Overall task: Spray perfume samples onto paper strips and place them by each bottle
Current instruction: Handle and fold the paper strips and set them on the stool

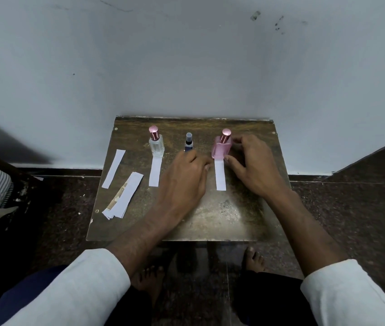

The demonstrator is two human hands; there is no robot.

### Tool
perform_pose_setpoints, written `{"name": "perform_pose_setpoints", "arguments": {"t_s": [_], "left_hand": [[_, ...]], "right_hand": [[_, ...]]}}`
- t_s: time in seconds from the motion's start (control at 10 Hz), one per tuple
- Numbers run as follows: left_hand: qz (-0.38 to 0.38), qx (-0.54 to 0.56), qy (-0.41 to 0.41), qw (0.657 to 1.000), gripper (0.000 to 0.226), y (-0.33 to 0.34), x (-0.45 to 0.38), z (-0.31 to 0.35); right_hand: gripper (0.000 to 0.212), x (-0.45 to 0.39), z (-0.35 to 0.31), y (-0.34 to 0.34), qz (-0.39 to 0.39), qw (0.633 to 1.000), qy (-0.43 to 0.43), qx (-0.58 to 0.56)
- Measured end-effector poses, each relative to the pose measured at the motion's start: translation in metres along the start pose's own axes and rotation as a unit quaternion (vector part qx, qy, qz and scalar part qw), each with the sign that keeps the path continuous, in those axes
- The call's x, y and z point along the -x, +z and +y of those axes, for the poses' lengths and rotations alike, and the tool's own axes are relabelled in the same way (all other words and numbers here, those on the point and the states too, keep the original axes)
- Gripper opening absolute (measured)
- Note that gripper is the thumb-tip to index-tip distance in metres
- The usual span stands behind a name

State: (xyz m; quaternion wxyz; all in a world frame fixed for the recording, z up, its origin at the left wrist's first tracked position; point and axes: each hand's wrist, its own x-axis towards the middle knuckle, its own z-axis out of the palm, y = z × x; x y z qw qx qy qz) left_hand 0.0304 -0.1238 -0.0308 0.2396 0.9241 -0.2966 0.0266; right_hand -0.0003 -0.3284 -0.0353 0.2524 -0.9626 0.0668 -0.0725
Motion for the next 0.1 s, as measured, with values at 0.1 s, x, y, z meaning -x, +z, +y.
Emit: {"name": "perform_pose_setpoints", "arguments": {"t_s": [0.1], "left_hand": [[0.038,-0.005,0.012,0.999,0.028,-0.007,0.0173,-0.0051]], "right_hand": [[0.046,0.014,0.0019,-0.0016,0.003,1.0,0.009,0.024]]}}
